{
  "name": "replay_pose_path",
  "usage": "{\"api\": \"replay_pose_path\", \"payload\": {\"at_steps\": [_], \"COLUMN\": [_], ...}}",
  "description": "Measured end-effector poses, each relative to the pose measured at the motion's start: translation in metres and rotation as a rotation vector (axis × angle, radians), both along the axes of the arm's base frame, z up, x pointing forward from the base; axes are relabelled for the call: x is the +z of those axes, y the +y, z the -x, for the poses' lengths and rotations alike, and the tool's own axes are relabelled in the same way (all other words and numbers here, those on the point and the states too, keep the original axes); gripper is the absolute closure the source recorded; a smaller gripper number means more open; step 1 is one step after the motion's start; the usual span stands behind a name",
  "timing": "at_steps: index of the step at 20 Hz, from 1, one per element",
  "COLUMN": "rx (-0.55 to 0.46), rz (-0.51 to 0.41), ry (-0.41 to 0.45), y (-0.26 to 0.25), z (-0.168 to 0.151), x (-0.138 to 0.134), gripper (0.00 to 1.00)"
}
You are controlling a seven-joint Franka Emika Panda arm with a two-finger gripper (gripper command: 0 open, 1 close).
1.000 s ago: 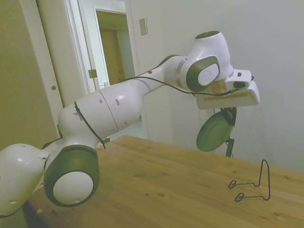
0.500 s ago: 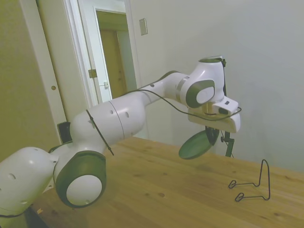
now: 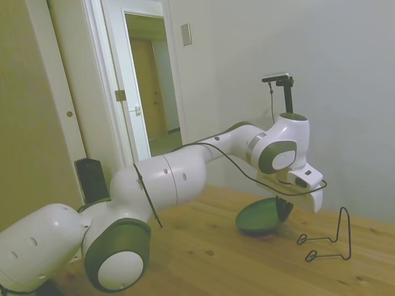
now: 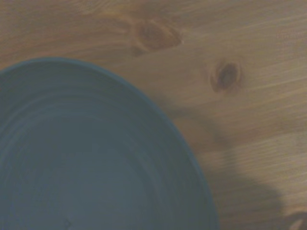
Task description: Unload the plate
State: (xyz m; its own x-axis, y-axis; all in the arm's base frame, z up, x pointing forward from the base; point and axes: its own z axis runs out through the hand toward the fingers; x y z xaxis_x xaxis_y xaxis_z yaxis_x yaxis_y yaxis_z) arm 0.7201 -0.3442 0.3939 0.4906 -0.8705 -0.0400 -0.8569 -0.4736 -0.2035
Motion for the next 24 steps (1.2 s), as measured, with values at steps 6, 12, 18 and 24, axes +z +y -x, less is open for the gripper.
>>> {"api": "replay_pose_path", "payload": {"at_steps": [6, 12, 18, 24], "rx": [-0.001, -0.001, 0.034, 0.09], "rz": [0.001, 0.005, 0.025, 0.004], "ry": [0.0, -0.007, -0.081, -0.123], "y": [-0.001, -0.001, 0.026, 0.101], "z": [0.0, 0.0, 0.001, 0.016], "x": [0.0, 0.005, 0.079, 0.187], "gripper": [0.0, 0.0, 0.0, 0.0]}}
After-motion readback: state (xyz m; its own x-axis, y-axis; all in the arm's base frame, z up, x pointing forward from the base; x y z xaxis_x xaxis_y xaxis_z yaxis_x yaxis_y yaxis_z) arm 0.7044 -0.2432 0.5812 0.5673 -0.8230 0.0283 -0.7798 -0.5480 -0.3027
